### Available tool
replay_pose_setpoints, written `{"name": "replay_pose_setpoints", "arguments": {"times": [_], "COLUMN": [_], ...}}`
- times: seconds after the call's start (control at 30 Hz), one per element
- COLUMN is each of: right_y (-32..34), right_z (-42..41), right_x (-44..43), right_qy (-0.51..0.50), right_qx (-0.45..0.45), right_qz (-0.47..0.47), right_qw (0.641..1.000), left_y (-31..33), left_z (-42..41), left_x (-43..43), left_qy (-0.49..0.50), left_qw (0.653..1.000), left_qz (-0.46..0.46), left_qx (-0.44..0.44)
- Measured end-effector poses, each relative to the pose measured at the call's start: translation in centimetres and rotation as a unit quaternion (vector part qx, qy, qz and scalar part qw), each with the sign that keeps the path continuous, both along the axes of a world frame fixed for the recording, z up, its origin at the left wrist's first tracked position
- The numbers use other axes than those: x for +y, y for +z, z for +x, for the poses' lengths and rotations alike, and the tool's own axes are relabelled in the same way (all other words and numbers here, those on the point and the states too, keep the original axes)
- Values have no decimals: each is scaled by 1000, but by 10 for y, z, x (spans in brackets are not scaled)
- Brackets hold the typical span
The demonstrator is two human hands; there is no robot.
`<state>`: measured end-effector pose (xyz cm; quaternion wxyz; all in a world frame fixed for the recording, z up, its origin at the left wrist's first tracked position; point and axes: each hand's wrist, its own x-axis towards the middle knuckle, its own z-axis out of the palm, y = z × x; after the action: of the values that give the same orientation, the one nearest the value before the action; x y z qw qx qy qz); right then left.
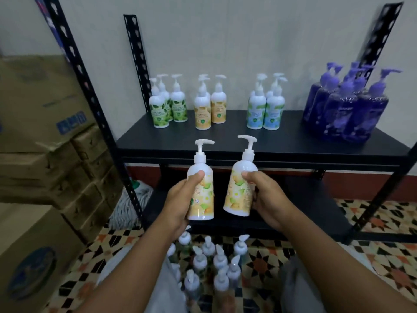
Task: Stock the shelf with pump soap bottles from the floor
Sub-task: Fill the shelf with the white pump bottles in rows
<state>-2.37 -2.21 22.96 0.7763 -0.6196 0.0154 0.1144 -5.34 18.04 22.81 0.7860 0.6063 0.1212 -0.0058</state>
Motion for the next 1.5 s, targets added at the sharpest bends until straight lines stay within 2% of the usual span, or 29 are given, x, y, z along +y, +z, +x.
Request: {"name": "replay_pose_setpoints", "arguments": {"times": [0.13, 0.4, 0.47, 0.6, 0.67, 0.97, 1.3, 1.5], "right_y": [-4, -9, -11, -14, -14, -12, -12, 12], "right_z": [-8, -9, -11, -14, -16, -17, -6, 33], "right_x": [8, 11, 13, 14, 15, 18, 27, 34], "right_qy": [-14, -17, -13, 4, 11, 4, 7, 0], "right_qx": [25, 62, 55, 42, 36, 62, -39, -90], "right_qz": [70, 87, 84, 64, 70, 107, -8, -11], "right_qw": [997, 994, 995, 997, 997, 992, 999, 996], "left_y": [-2, -3, -5, -15, -14, -17, -11, 11], "left_z": [-9, -9, -9, -8, -9, -9, 1, 40], "left_x": [-7, -9, -12, -17, -18, -21, -22, -8], "left_qy": [-17, -48, -43, -7, 4, 19, 42, 75], "left_qw": [999, 993, 996, 998, 995, 993, 990, 986], "left_qz": [-29, -102, -78, 68, 98, 99, 108, 101], "left_qx": [3, 31, 30, -16, -24, -59, -80, -114]}}
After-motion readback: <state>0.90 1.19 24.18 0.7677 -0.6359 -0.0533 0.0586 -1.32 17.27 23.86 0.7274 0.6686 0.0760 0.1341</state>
